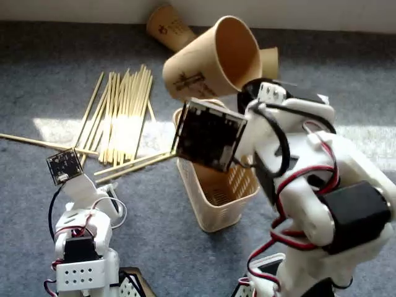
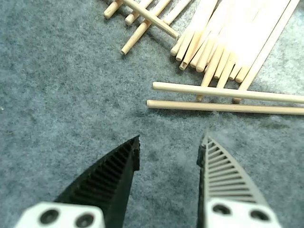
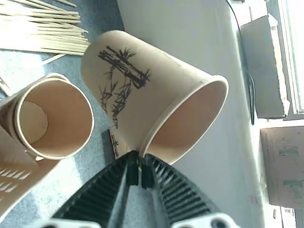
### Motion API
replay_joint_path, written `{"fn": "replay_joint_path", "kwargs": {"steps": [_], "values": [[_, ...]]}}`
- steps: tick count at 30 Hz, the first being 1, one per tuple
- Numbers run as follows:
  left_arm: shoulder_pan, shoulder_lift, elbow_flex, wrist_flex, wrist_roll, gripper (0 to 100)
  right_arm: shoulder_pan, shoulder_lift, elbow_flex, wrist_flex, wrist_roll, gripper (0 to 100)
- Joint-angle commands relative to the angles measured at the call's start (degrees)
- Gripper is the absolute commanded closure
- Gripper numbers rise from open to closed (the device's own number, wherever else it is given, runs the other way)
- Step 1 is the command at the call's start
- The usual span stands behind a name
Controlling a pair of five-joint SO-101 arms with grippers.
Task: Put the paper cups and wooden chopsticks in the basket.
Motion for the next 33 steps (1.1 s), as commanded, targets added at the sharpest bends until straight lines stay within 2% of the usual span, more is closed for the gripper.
{"fn": "replay_joint_path", "kwargs": {"steps": [1, 4, 7, 14, 19, 28, 33], "values": [[0.48, -0.57, 0.4, -0.97, 0.09, 79, 0.84, -5.67, 6.9, 1.45, 5.19, 99.4], [0.48, -0.57, 0.4, -1.05, 0.09, 79, 4.53, -7.96, 11.03, 1.36, 9.49, 99.4], [0.48, -0.57, 0.48, -1.05, 0.09, 79, 6.02, -7.96, 11.56, 1.36, 9.76, 99.4], [0.48, -0.57, 0.48, -1.05, 0.09, 79, 5.93, -7.96, 12.18, 1.27, 9.93, 99.4], [0.48, -0.57, 0.48, -1.05, 0.09, 79, 5.76, -8.04, 20.18, 1.27, 10.73, 99.4], [0.31, -0.57, 0.48, -1.05, 0.09, 79, -0.75, -7.52, 27.82, 1.19, 11.25, 99.4], [0.31, -0.57, 0.48, -1.05, 0.09, 79, -4.35, -1.27, 32.57, 0.22, 9.49, 99.4]]}}
